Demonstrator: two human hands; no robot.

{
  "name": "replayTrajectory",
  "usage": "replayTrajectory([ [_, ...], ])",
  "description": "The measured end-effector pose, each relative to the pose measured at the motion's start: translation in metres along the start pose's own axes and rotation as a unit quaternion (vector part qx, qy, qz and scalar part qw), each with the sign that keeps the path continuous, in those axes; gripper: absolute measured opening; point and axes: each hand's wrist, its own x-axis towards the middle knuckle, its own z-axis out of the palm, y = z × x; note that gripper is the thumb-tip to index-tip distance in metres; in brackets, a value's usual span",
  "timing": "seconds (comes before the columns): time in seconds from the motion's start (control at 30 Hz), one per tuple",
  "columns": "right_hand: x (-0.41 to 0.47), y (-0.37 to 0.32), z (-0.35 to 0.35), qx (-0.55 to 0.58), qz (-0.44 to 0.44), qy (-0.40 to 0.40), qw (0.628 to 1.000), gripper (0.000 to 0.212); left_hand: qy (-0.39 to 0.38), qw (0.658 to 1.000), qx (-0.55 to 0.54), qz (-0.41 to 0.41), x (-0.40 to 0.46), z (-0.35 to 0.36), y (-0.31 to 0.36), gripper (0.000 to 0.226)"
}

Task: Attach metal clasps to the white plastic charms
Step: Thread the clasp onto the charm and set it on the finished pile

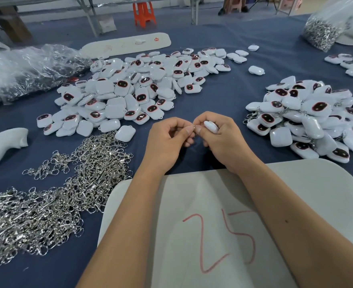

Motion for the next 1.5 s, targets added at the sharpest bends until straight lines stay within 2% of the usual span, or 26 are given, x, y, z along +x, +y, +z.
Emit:
replayTrajectory([
  [0.23, -0.001, -0.001, 0.001, -0.006, 0.000, 0.005, 1.000, 0.018, 0.011, 0.999, 0.043, 0.011, -0.002, 0.002, 0.001, 0.014],
  [0.43, -0.002, -0.002, 0.001, -0.010, -0.002, 0.000, 1.000, 0.018, 0.064, 0.987, 0.131, 0.067, -0.002, 0.006, 0.000, 0.018],
  [0.73, -0.004, -0.003, 0.005, -0.030, -0.039, 0.028, 0.998, 0.016, 0.068, 0.971, 0.196, 0.123, -0.002, 0.009, -0.001, 0.018],
  [0.87, -0.005, -0.004, 0.005, -0.068, -0.112, 0.077, 0.988, 0.014, 0.078, 0.969, 0.197, 0.131, -0.002, 0.010, 0.001, 0.016],
  [1.0, -0.005, -0.005, 0.007, -0.156, -0.223, 0.135, 0.953, 0.011, 0.097, 0.972, 0.166, 0.136, -0.004, 0.012, 0.005, 0.018],
  [1.17, -0.005, -0.001, 0.005, -0.177, -0.255, 0.149, 0.939, 0.016, 0.127, 0.971, 0.138, 0.146, -0.005, 0.017, 0.009, 0.016],
  [1.33, -0.007, -0.004, 0.004, -0.105, -0.238, 0.158, 0.953, 0.012, 0.129, 0.974, 0.115, 0.147, -0.005, 0.022, 0.011, 0.015],
  [1.5, -0.006, -0.003, 0.002, 0.037, -0.140, 0.106, 0.984, 0.016, 0.124, 0.976, 0.098, 0.151, -0.005, 0.023, 0.011, 0.013],
])
